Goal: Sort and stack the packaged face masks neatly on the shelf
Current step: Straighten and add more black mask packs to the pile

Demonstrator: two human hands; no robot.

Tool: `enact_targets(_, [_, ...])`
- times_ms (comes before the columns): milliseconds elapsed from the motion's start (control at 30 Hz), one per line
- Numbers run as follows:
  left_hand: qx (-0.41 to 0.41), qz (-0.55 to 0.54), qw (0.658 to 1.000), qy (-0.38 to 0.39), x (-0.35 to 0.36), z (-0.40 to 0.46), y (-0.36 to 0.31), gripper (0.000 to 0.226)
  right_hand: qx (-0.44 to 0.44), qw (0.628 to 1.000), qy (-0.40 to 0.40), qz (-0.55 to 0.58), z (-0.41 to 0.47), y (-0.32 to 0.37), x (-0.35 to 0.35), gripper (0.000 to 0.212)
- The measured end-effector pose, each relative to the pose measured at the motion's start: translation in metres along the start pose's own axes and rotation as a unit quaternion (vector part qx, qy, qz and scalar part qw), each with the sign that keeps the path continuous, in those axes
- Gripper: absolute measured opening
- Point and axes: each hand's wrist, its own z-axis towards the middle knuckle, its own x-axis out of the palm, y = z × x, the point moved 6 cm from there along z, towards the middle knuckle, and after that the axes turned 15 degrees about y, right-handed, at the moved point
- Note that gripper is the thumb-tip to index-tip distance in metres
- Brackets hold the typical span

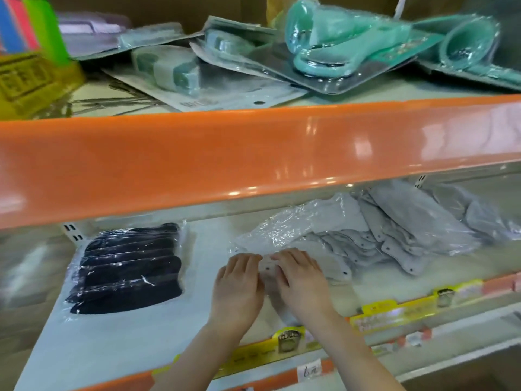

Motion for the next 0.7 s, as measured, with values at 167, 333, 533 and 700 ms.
enact_targets(167, [0.031, -0.001, 0.999, -0.008, 0.021, 0.008, -0.027, 0.04, 0.025, 0.997, 0.065, -0.015, -0.015, -0.052, 0.0, 0.038])
enact_targets(333, [0.018, -0.002, 1.0, 0.009, 0.041, 0.01, -0.036, 0.04, 0.039, 0.995, 0.096, -0.005, -0.023, -0.081, -0.003, 0.053])
enact_targets(533, [-0.006, -0.002, 1.0, 0.022, 0.05, 0.012, -0.026, 0.042, 0.034, 0.992, 0.117, 0.007, -0.023, -0.1, 0.005, 0.051])
enact_targets(700, [-0.018, -0.014, 1.0, 0.002, 0.054, 0.011, -0.022, 0.041, 0.021, 0.994, 0.103, 0.038, -0.024, -0.098, 0.002, 0.044])
